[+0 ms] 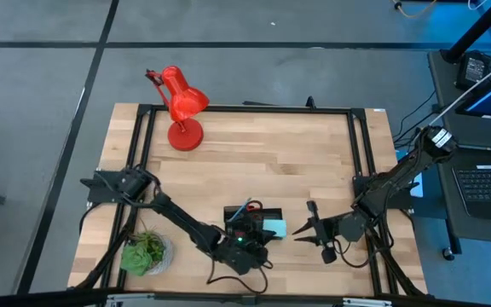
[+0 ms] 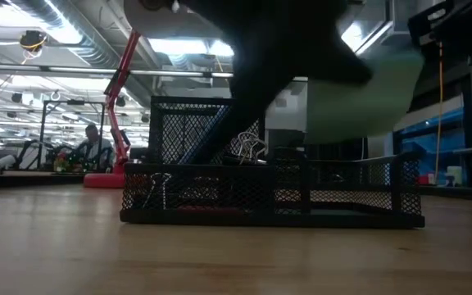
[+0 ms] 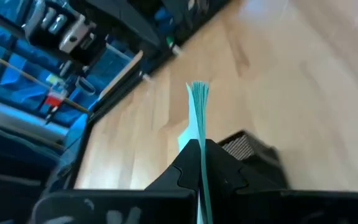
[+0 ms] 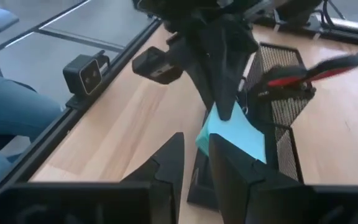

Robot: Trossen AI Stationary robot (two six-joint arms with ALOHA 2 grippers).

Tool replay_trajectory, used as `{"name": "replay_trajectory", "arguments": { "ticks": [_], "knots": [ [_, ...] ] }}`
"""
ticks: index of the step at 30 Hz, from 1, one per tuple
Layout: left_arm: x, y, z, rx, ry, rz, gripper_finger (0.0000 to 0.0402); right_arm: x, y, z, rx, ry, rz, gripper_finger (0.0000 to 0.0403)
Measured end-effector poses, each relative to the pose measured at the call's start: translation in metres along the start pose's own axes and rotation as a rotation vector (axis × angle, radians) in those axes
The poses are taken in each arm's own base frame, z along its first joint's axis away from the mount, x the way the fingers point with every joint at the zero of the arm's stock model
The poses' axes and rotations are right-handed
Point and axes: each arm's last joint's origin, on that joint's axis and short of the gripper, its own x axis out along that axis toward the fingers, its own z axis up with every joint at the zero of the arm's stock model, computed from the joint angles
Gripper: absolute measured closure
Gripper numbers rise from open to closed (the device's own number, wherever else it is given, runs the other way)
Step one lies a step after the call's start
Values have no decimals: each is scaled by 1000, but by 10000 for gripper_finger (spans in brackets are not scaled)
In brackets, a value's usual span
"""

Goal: Pick and place office supplies into organizer
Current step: Put the blue sticky notes into the black desk organizer

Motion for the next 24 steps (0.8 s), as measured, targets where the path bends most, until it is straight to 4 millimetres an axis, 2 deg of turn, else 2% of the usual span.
{"name": "replay_trajectory", "arguments": {
  "ticks": [6, 16, 24],
  "knots": [
    [7, -10, -6, 56, 73, 20, 398, 0, 0, -2, 16, 3, 0, 324],
    [18, -6, -24, 14, 181, -21, 398, 0, 0, -2, 17, 0, 1, 324],
    [34, -15, -36, 66, 195, -21, 398, 0, 0, -2, -6, 0, 1, 324]
  ]
}}
